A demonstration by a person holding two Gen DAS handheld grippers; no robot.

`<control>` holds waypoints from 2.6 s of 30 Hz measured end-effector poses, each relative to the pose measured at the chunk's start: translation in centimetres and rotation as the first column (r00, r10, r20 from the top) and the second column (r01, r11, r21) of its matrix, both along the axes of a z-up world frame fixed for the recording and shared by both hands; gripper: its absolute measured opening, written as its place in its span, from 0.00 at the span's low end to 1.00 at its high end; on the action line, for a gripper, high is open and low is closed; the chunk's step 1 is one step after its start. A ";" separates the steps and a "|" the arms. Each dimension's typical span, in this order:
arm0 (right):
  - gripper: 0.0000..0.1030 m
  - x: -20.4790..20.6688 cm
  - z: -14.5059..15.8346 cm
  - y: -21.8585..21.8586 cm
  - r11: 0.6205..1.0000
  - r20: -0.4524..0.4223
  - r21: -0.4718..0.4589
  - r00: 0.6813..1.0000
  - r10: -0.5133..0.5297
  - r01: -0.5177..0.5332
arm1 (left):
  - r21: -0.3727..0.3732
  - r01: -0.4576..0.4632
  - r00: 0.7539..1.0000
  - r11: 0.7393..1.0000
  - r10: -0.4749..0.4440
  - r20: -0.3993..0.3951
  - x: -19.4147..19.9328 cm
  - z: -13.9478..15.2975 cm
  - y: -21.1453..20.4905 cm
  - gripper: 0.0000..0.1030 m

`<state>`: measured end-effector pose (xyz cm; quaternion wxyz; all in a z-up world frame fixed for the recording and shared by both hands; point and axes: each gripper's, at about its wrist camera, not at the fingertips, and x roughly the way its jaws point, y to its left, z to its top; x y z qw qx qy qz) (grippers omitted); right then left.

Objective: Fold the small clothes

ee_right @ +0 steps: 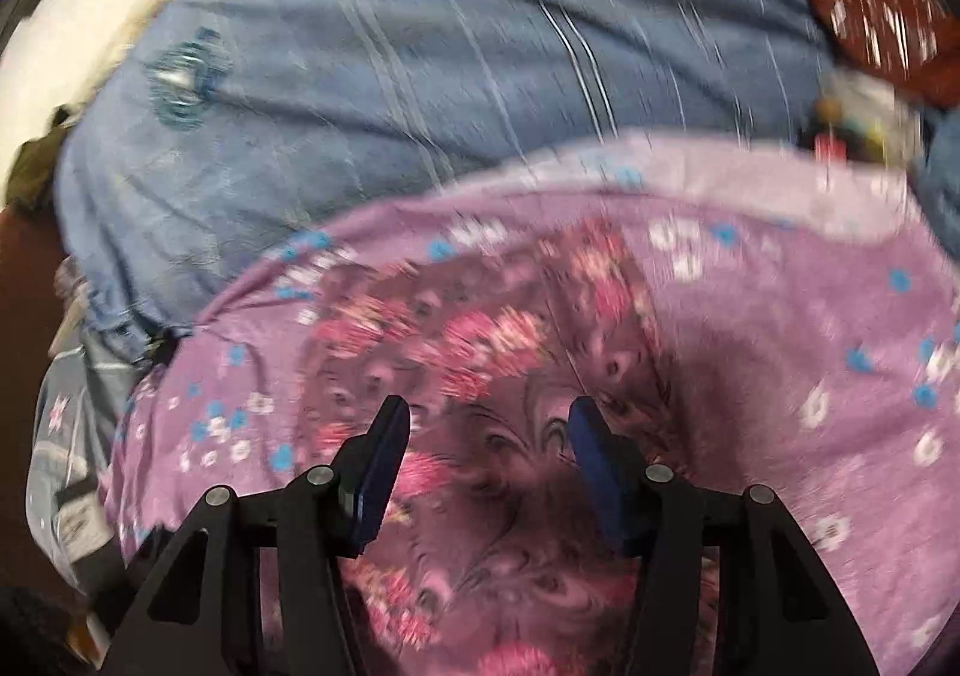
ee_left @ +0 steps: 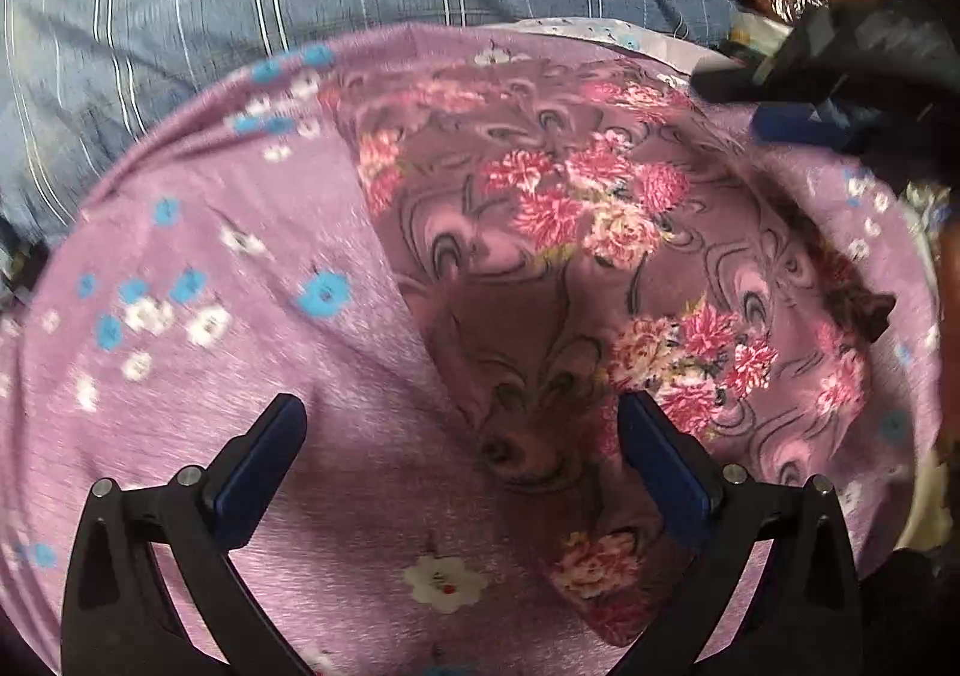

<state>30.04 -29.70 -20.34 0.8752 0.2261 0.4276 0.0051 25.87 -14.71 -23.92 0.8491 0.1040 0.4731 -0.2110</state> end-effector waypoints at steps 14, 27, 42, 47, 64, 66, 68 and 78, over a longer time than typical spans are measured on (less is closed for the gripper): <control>0.56 -0.4 -1.4 1.6 0.986 0.023 -0.156 0.999 -0.050 0.053 | -0.139 -0.124 0.984 0.983 0.140 0.110 1.3 2.9 2.4 1.00; 0.54 -2.4 1.7 3.3 0.940 0.130 -0.334 0.991 -0.032 0.075 | -0.203 -0.198 0.947 0.959 0.241 0.213 1.2 4.4 3.7 1.00; 0.53 -3.0 2.7 4.8 0.886 0.173 -0.453 0.985 -0.023 0.100 | -0.194 -0.189 0.932 0.963 0.238 0.273 0.9 4.8 3.9 1.00; 0.53 -2.9 2.5 4.8 0.885 0.169 -0.456 0.985 -0.019 0.096 | -0.193 -0.183 0.935 0.964 0.231 0.269 1.0 4.6 3.5 1.00; 0.53 -1.9 1.5 4.7 0.886 0.146 -0.454 0.989 -0.028 0.092 | -0.080 -0.201 0.965 0.976 0.212 0.152 2.7 1.5 2.0 1.00; 0.53 -1.5 1.1 4.8 0.882 0.136 -0.463 0.990 -0.031 0.091 | -0.088 -0.212 0.962 0.973 0.224 0.154 2.7 1.6 2.4 1.00; 0.53 -0.9 0.7 4.8 0.879 0.121 -0.469 0.992 -0.031 0.084 | -0.103 -0.219 0.962 0.970 0.232 0.145 3.0 1.7 2.8 1.00; 0.56 2.8 -2.8 5.0 0.894 -0.006 -0.447 0.999 -0.033 0.027 | -0.066 -0.234 0.969 0.970 0.238 0.062 4.3 0.3 2.8 1.00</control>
